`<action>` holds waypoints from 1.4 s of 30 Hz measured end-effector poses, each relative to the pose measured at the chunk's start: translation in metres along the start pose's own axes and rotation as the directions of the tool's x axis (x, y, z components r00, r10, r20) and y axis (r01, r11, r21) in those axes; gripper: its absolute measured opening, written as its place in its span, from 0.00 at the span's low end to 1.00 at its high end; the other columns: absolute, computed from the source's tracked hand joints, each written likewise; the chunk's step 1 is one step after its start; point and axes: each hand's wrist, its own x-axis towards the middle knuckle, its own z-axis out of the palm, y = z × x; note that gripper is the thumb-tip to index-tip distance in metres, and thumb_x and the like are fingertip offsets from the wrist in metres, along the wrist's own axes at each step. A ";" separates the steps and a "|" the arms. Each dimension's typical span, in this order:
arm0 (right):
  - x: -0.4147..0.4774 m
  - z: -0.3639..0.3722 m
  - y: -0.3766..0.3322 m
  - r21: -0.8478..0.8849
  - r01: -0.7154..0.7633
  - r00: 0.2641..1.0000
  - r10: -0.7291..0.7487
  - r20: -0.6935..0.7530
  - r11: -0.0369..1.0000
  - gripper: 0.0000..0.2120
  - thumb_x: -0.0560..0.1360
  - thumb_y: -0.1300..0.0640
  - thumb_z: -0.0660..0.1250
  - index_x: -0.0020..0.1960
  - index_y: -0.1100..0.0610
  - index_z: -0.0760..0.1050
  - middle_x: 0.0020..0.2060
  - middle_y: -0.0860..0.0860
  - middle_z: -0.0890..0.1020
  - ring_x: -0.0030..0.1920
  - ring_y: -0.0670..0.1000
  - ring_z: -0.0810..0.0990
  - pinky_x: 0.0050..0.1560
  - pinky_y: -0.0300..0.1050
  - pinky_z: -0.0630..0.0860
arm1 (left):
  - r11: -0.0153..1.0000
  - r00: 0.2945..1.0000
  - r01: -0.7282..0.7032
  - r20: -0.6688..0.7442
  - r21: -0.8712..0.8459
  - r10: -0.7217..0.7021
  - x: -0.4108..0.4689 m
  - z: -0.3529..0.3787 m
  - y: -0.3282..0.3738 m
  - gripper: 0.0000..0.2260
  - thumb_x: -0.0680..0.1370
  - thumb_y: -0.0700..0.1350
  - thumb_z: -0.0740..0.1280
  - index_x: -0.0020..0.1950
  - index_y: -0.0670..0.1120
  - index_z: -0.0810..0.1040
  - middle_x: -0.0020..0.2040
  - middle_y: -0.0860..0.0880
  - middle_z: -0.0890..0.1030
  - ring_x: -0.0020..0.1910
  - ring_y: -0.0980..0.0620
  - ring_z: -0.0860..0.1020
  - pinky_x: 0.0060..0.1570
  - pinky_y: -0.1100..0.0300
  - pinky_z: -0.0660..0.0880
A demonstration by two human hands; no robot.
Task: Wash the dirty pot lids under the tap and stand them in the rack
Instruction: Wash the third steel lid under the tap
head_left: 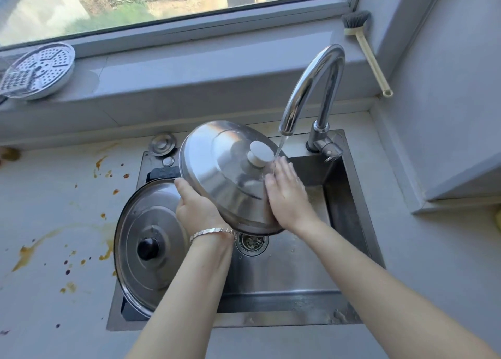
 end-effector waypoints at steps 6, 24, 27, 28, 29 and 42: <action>0.052 -0.047 0.006 0.050 -0.137 0.991 0.136 0.023 0.989 0.15 0.81 0.54 0.47 0.54 0.51 0.73 0.68 0.54 0.70 0.69 0.55 0.65 0.68 0.50 0.59 | 0.997 0.949 0.074 0.309 -0.016 -0.066 0.006 -0.021 -0.021 0.20 0.78 0.56 0.59 0.34 0.45 0.78 0.28 0.51 0.80 0.31 0.50 0.78 0.38 0.57 0.77; -0.005 -0.039 -0.017 -0.332 0.241 0.955 -0.162 0.250 0.912 0.21 0.80 0.47 0.55 0.71 0.48 0.62 0.64 0.53 0.68 0.63 0.56 0.71 0.57 0.46 0.68 | 0.987 0.990 -0.031 0.141 0.160 0.008 0.023 -0.018 -0.020 0.20 0.79 0.53 0.57 0.31 0.44 0.69 0.31 0.49 0.71 0.33 0.50 0.70 0.31 0.60 0.68; -0.001 -0.032 -0.019 -0.412 0.146 0.987 -0.104 0.122 0.899 0.16 0.80 0.48 0.53 0.64 0.54 0.66 0.55 0.57 0.72 0.50 0.63 0.77 0.45 0.48 0.69 | 0.989 0.987 -0.039 0.159 0.146 0.016 0.017 -0.012 -0.014 0.20 0.79 0.54 0.57 0.31 0.45 0.70 0.31 0.50 0.71 0.32 0.51 0.70 0.30 0.63 0.70; 0.002 -0.031 -0.021 -0.432 0.128 0.992 -0.112 0.064 0.893 0.15 0.80 0.48 0.52 0.61 0.56 0.67 0.53 0.58 0.74 0.51 0.63 0.77 0.46 0.49 0.69 | 0.989 0.985 -0.045 0.170 0.140 0.021 0.013 -0.010 -0.011 0.20 0.79 0.54 0.58 0.30 0.45 0.71 0.30 0.50 0.71 0.31 0.51 0.70 0.28 0.65 0.70; 0.006 -0.031 -0.024 -0.428 0.124 0.992 -0.129 0.018 0.895 0.13 0.80 0.49 0.52 0.56 0.57 0.68 0.51 0.59 0.76 0.51 0.63 0.77 0.46 0.49 0.69 | 0.989 0.984 -0.055 0.177 0.135 0.031 0.012 -0.009 -0.010 0.20 0.79 0.54 0.58 0.30 0.46 0.71 0.30 0.50 0.71 0.32 0.50 0.70 0.29 0.66 0.71; 0.023 -0.037 -0.037 0.315 0.046 0.985 -0.096 0.144 0.948 0.12 0.70 0.49 0.72 0.40 0.55 0.71 0.23 0.46 0.75 0.25 0.48 0.73 0.29 0.40 0.70 | 0.990 0.989 -0.094 0.126 0.105 0.081 0.037 -0.023 0.006 0.21 0.77 0.56 0.60 0.27 0.47 0.70 0.25 0.53 0.73 0.30 0.52 0.71 0.35 0.64 0.71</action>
